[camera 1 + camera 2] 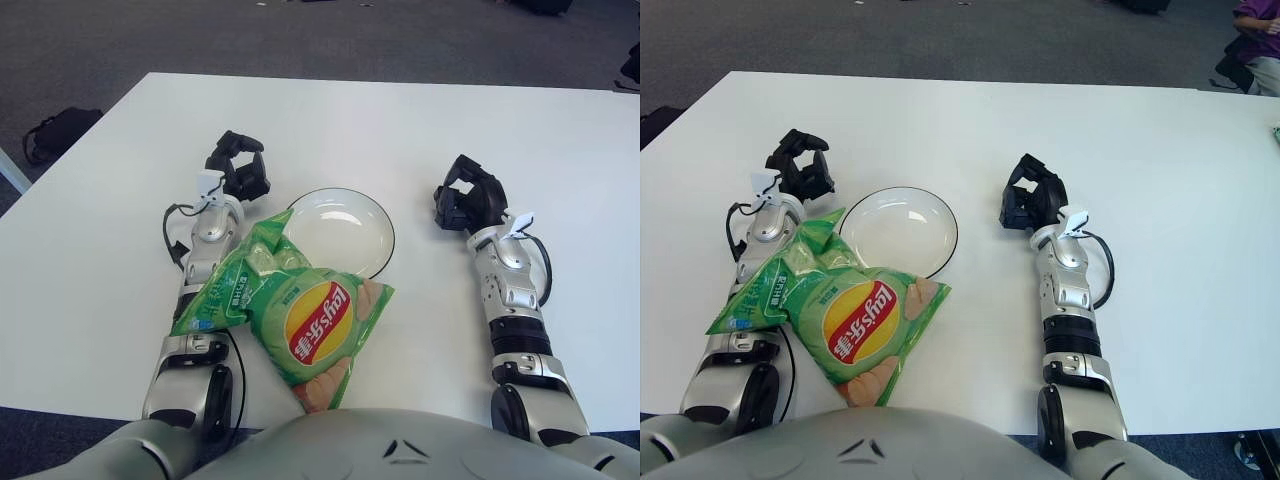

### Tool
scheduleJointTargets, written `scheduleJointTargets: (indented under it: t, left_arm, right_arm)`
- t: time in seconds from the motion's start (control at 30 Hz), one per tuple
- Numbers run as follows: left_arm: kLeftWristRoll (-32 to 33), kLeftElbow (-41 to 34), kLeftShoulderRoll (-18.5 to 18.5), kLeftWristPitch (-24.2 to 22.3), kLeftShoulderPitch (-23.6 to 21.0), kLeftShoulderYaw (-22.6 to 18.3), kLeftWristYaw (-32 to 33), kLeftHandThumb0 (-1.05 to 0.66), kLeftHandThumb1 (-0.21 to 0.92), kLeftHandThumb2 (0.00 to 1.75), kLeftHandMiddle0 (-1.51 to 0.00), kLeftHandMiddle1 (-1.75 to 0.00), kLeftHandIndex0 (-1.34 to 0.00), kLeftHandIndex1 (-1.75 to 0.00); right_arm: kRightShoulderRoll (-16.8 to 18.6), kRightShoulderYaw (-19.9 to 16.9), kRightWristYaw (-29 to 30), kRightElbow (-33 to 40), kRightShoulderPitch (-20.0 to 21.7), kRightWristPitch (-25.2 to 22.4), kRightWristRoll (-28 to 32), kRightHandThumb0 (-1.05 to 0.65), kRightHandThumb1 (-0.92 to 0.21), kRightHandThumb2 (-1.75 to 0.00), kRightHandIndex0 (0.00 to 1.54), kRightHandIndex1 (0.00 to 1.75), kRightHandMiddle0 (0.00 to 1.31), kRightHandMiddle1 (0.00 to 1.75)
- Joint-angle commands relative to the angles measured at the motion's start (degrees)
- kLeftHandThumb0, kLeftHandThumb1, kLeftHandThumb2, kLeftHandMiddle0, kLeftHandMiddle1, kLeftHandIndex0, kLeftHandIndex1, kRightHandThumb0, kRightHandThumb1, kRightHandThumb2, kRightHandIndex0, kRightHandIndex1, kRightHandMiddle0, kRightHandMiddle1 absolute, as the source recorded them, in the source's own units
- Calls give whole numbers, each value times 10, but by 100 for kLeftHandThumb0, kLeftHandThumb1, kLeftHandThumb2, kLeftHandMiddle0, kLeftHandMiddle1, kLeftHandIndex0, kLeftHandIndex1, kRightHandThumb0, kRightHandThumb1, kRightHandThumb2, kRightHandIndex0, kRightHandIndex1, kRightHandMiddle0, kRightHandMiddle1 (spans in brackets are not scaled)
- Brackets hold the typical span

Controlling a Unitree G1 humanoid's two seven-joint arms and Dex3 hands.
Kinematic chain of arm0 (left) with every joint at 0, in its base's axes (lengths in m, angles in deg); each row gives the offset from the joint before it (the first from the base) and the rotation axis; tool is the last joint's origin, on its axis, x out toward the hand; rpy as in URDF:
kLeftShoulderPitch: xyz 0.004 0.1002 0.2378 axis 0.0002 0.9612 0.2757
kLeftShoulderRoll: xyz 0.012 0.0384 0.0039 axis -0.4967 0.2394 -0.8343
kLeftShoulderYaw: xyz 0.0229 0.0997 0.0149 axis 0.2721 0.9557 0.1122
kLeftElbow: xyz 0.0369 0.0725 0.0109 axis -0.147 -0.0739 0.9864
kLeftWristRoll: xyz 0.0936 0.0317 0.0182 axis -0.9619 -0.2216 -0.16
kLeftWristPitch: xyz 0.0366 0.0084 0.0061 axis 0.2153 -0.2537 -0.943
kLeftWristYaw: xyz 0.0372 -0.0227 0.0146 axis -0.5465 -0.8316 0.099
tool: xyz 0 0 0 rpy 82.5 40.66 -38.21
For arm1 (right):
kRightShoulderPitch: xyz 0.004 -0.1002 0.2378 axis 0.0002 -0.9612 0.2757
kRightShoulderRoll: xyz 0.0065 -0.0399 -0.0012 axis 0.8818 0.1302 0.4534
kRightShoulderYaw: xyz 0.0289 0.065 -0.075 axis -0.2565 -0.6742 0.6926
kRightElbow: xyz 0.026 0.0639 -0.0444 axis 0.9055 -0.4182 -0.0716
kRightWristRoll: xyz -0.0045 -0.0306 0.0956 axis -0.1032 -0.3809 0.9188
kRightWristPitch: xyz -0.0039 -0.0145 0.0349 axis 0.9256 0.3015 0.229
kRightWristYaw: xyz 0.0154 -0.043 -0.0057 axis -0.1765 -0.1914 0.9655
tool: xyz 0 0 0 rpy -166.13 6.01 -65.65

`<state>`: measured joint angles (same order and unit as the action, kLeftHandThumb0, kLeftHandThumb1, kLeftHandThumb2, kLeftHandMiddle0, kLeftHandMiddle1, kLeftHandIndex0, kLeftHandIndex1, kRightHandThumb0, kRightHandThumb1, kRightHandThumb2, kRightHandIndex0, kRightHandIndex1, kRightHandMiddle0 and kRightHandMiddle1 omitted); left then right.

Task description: Put the snack into the plate.

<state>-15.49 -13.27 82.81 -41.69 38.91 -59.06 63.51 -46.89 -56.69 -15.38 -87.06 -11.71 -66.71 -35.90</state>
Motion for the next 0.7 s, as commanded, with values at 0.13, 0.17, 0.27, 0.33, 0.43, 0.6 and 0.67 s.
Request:
scheduleJointTargets:
  t: [0.13, 0.17, 0.27, 0.33, 0.43, 0.6, 0.67]
  left_arm:
    - [-3, 6, -6, 6, 2, -4, 1, -43, 48, 111, -117, -175, -48, -175]
    - [-4, 6, -6, 7, 2, -4, 1, -43, 48, 111, -117, -175, -48, -175]
    - [-4, 9, -6, 8, 0, -4, 1, -43, 49, 110, -116, -175, -48, -175]
    - [-4, 9, -7, 10, 1, -4, 0, -43, 49, 110, -116, -175, -48, -175]
    - [-5, 11, -8, 14, 0, -3, 1, -43, 49, 110, -116, -175, -48, -175]
    - [-6, 19, -10, 23, -3, -3, 1, -43, 49, 110, -117, -175, -48, -175]
    - [-6, 20, -11, 24, -4, -3, 1, -43, 49, 110, -117, -175, -48, -175]
  right_arm:
    - [9, -4, 2, -29, -30, 9, 6, -54, -19, -148, 128, 175, 72, 175]
    - [9, -4, 2, -30, -30, 9, 6, -54, -19, -148, 128, 175, 72, 175]
    - [9, -4, 3, -32, -28, 9, 6, -54, -18, -148, 129, 175, 73, 175]
    - [10, -5, 3, -32, -28, 8, 7, -54, -18, -148, 129, 175, 73, 175]
    - [9, -5, 2, -33, -27, 8, 7, -54, -18, -148, 129, 175, 73, 175]
    - [9, -2, 1, -42, -23, 16, 3, -53, -19, -147, 127, 175, 72, 175]
    - [9, -2, 2, -44, -22, 17, 3, -53, -20, -146, 127, 175, 71, 175]
